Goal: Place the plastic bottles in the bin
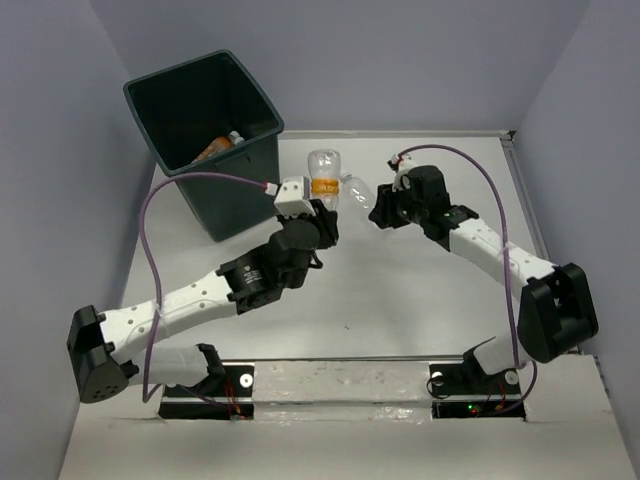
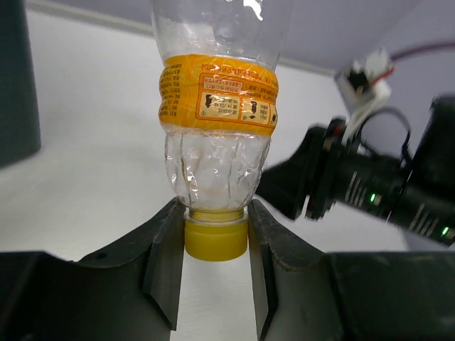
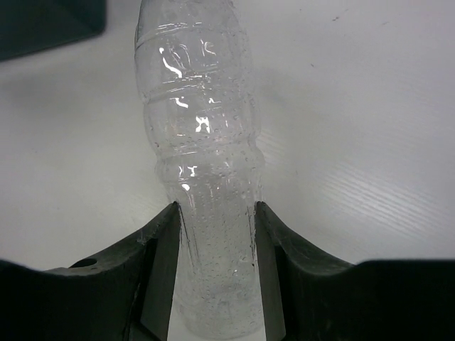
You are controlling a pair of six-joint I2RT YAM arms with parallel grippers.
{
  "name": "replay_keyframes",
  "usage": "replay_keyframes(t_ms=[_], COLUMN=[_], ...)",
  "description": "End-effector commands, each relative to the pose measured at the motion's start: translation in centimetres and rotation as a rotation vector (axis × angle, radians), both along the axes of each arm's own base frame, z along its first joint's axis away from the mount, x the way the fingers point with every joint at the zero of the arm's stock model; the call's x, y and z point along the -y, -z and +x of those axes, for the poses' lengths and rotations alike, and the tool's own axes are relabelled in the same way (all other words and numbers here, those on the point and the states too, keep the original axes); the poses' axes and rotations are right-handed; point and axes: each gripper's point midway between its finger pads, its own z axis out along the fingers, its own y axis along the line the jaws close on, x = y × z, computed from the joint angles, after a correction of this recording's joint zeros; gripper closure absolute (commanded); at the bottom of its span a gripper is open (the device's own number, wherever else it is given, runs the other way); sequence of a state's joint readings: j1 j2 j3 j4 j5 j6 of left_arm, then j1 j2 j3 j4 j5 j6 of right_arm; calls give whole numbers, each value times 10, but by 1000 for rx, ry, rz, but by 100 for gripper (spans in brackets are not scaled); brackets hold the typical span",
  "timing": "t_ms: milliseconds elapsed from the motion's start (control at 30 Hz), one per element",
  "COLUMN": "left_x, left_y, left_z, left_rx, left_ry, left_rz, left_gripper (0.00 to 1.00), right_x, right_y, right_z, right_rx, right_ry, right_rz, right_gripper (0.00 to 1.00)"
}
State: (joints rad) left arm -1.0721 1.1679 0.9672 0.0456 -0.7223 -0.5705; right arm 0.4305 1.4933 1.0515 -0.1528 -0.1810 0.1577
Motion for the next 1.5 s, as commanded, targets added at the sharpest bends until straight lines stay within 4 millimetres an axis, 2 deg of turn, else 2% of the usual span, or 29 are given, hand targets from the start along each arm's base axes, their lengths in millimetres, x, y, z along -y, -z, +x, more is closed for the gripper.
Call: replay_keyframes(t_ms=[0, 100, 133, 200, 267, 300, 400, 467, 500, 533, 567, 600, 733, 767, 833, 867, 900, 933, 1000, 1033, 1067, 1100, 1133, 1200, 1267, 1300, 1333, 1433, 1467], left_x=[-46, -66, -91, -120, -131, -149, -164, -190, -187, -198, -197, -201, -222, -225, -230, -229, -228, -229, -228, -231, -232, -232, -232, -224, -219, -219, -219, -215, -213], left_y=[-134, -165, -183, -195, -213, -220, -223, -218, -210, -204, -196, -191, -190, -189, -193, -193, -195, -193, -187, -183, -181, -179, -174, -161, -138, -122, -119, -89, -78], left_z=[6, 17, 32, 54, 67, 80, 99, 121, 126, 137, 139, 138, 125, 115, 98, 91, 84, 68, 54, 40, 33, 26, 14, 1, -17, -28, -28, -49, -56], left_rx=[235, 269, 298, 319, 332, 331, 311, 278, 242, 221, 192, 185, 228, 241, 269, 276, 287, 302, 312, 322, 325, 328, 338, 332, 322, 315, 303, 272, 267], left_ry=[-124, -141, -194, -222, -215, -259, -257, -294, -255, -272, -259, -270, -355, -363, -369, -351, -337, -322, -298, -298, -296, -284, -268, -208, -158, -147, -147, -108, -92], left_rz=[-136, -154, -177, -204, -221, -205, -191, -192, -196, -187, -179, -171, -155, -147, -149, -143, -143, -146, -132, -130, -127, -114, -111, -96, -92, -87, -84, -92, -100], left_gripper=[100, 100, 100, 100, 100, 100, 99, 97, 94, 80, 74, 50, 7, 1, 1, 1, 1, 1, 1, 1, 1, 1, 1, 1, 1, 1, 1, 1, 1], right_x=[8, 11, 11, 12, 8, 8, -8, -16, -25, -31, -34, -44, -70, -80, -93, -100, -106, -112, -122, -131, -137, -140, -150, -158, -172, -176, -183, -200, -213], right_y=[-42, -68, -74, -94, -112, -121, -146, -157, -170, -174, -182, -199, -223, -243, -250, -270, -271, -293, -306, -304, -325, -329, -323, -355, -357, -374, -363, -366, -368], right_z=[-7, -19, -23, -31, -37, -40, -49, -51, -55, -55, -54, -59, -60, -65, -61, -65, -59, -62, -60, -52, -55, -51, -40, -37, -23, -25, -18, -1, 3], right_rx=[114, 168, 182, 220, 245, 262, 298, 317, 340, 346, 362, 388, 434, 468, 480, 515, 518, 559, 581, 579, 614, 620, 611, 685, 712, 744, 729, 765, 783], right_ry=[59, 53, 50, 40, 23, 11, -37, -54, -73, -79, -73, -98, -134, -157, -172, -191, -195, -211, -231, -237, -249, -248, -247, -249, -247, -253, -255, -255, -265], right_rz=[90, 139, 151, 183, 209, 224, 259, 268, 281, 282, 284, 306, 333, 359, 365, 392, 390, 414, 425, 417, 445, 449, 438, 488, 497, 525, 510, 515, 532], right_gripper=[84, 84, 84, 84, 84, 84, 84, 84, 84, 84, 84, 84, 84, 84, 84, 84, 84, 84, 84, 84, 84, 84, 84, 84, 84, 84, 84, 84, 84])
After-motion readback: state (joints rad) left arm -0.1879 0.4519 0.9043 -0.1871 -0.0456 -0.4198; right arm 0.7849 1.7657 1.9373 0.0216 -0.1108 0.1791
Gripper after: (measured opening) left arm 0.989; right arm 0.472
